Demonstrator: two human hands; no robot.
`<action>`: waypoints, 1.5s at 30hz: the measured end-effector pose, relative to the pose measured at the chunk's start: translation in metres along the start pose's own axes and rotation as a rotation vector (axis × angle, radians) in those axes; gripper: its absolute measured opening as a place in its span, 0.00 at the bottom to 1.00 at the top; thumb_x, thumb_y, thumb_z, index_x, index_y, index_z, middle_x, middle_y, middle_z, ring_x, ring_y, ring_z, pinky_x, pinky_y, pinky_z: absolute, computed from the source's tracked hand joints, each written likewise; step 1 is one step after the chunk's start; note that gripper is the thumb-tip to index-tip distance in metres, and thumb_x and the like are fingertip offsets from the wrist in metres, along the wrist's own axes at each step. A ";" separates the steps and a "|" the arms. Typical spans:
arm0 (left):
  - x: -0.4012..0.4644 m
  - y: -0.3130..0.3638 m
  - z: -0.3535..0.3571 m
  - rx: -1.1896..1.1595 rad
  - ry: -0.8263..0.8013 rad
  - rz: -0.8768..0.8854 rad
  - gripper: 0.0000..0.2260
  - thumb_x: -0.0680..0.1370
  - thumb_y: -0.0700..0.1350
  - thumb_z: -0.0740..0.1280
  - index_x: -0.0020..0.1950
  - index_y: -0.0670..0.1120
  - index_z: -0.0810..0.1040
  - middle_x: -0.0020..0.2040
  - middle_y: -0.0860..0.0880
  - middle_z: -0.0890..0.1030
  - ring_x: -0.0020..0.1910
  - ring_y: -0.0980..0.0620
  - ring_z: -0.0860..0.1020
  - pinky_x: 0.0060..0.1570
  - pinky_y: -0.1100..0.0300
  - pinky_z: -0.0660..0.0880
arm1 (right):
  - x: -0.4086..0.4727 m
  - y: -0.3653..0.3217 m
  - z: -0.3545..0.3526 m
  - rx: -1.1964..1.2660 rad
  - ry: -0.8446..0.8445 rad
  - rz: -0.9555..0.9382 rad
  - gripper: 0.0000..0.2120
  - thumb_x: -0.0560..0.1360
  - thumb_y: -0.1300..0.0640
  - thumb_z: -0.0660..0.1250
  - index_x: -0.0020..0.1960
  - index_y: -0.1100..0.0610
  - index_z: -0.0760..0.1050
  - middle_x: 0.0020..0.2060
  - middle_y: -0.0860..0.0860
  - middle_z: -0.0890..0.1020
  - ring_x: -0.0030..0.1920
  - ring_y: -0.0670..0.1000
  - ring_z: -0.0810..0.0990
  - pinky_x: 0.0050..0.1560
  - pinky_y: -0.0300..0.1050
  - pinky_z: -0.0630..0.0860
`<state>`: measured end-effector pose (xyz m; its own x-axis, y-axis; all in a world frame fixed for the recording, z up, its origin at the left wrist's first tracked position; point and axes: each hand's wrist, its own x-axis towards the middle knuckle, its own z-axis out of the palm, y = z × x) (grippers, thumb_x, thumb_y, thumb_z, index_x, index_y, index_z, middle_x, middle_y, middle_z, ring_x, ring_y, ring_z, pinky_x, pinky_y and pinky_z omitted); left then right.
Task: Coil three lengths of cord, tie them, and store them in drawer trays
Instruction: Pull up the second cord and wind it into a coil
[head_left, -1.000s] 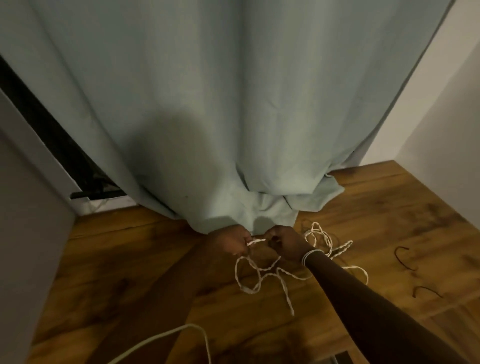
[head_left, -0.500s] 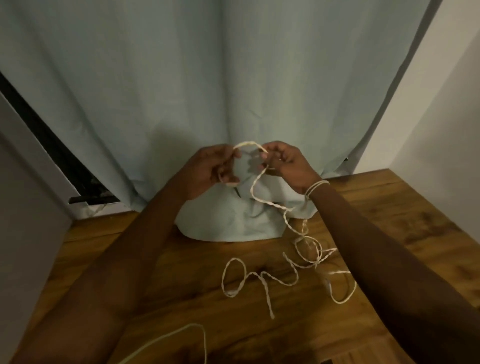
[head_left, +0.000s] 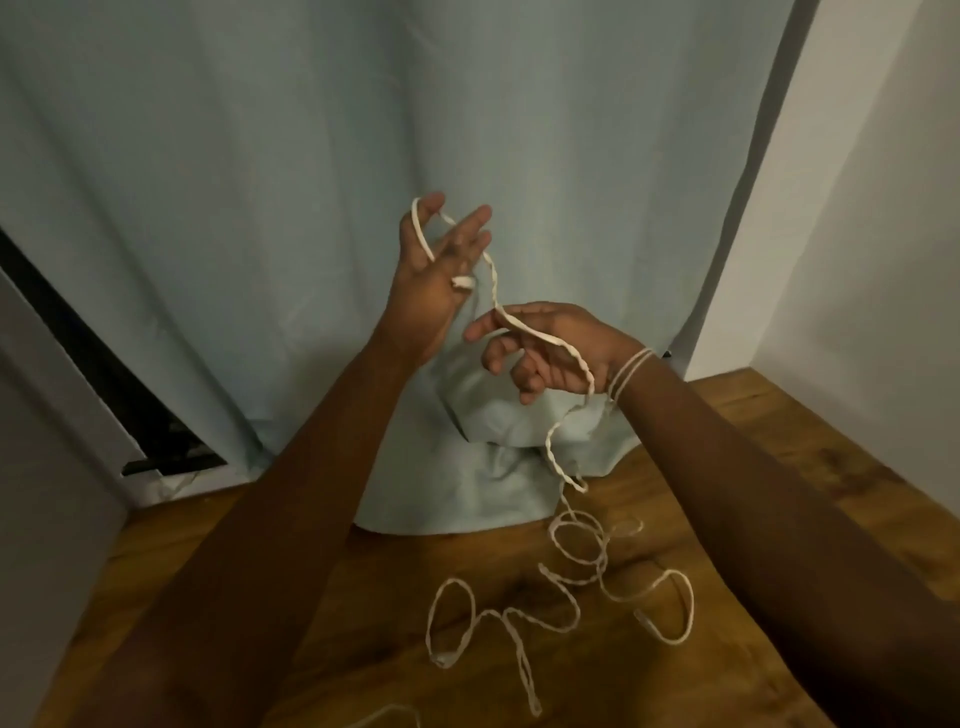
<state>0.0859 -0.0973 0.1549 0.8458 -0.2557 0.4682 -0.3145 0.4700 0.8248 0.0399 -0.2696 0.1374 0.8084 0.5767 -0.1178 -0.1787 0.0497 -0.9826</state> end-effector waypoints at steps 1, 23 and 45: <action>0.000 -0.002 0.000 -0.011 -0.004 -0.027 0.11 0.83 0.40 0.58 0.63 0.52 0.63 0.69 0.38 0.73 0.67 0.39 0.75 0.69 0.42 0.65 | -0.004 -0.005 -0.003 0.012 0.021 -0.018 0.18 0.83 0.51 0.56 0.61 0.61 0.76 0.39 0.59 0.80 0.22 0.48 0.76 0.26 0.41 0.78; 0.040 0.031 -0.020 -0.440 0.241 -0.032 0.11 0.84 0.45 0.55 0.47 0.42 0.73 0.45 0.45 0.83 0.24 0.57 0.67 0.29 0.64 0.67 | -0.034 0.016 -0.027 -0.483 -0.040 -0.090 0.11 0.78 0.59 0.68 0.56 0.62 0.82 0.30 0.54 0.70 0.29 0.47 0.64 0.30 0.41 0.60; 0.013 0.045 0.034 -0.486 -0.411 -0.269 0.19 0.82 0.48 0.50 0.36 0.46 0.72 0.24 0.50 0.73 0.23 0.55 0.69 0.34 0.60 0.73 | -0.004 -0.036 -0.013 -0.615 0.640 -0.539 0.11 0.82 0.55 0.62 0.48 0.56 0.82 0.34 0.51 0.83 0.28 0.45 0.73 0.32 0.39 0.71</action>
<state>0.0681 -0.1087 0.2090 0.6051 -0.6707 0.4290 0.1930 0.6463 0.7383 0.0505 -0.2837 0.1716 0.8750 0.0513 0.4814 0.4664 -0.3559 -0.8098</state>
